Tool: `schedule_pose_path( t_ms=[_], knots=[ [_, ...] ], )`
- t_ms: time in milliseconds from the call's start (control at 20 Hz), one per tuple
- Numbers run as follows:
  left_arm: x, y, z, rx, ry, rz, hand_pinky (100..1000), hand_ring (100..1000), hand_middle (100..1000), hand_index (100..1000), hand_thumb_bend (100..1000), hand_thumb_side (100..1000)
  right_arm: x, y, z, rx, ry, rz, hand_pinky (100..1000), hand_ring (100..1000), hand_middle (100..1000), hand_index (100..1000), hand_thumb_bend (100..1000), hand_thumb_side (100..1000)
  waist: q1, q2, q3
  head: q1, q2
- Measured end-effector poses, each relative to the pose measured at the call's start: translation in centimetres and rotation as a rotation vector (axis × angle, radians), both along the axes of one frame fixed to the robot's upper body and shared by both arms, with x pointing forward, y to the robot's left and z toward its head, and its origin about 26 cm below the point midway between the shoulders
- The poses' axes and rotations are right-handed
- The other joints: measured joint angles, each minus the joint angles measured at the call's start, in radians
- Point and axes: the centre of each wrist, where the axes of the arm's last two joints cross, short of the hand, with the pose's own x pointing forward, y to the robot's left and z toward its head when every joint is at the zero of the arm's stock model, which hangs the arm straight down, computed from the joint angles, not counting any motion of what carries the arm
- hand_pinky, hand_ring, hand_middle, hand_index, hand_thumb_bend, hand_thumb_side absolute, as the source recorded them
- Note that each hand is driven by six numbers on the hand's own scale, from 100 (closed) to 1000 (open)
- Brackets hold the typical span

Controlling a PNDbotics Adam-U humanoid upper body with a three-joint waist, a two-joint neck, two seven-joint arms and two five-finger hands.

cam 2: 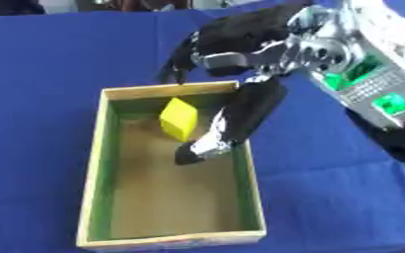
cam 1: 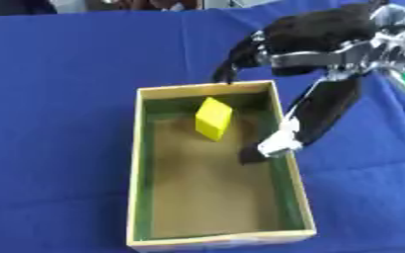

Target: Pick up objects on the table and place them in the box.

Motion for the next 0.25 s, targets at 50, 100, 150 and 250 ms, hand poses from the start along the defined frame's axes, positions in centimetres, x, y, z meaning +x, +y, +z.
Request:
schedule_pose_path(
  t_ms=[50, 100, 150, 250],
  knots=[
    [0.0, 0.0, 0.0, 0.000, 0.001, 0.001, 622, 772, 744, 758, 100, 1000, -0.1, -0.5, 0.5, 0.012, -0.017, -0.009, 757, 850, 762, 924, 412, 861, 0.001, 0.000, -0.001, 0.002, 0.000],
    [0.0, 0.0, 0.0, 0.000, 0.002, 0.001, 622, 772, 744, 758, 100, 1000, -0.2, -1.0, 1.1, 0.026, -0.035, -0.017, 756, 846, 757, 921, 364, 871, 0.002, 0.000, -0.002, 0.003, 0.000],
    [0.0, 0.0, -0.1, 0.000, 0.002, 0.002, 622, 772, 744, 758, 100, 1000, -0.3, -1.5, 1.6, 0.041, -0.054, -0.024, 747, 836, 743, 908, 269, 861, 0.003, 0.000, -0.003, 0.004, 0.000],
    [0.0, 0.1, -0.2, -0.001, 0.005, 0.005, 623, 771, 744, 759, 101, 1000, -0.5, -2.5, 2.5, 0.080, -0.091, -0.039, 733, 820, 728, 898, 163, 853, 0.004, 0.000, -0.005, 0.008, 0.000]
  ],
)
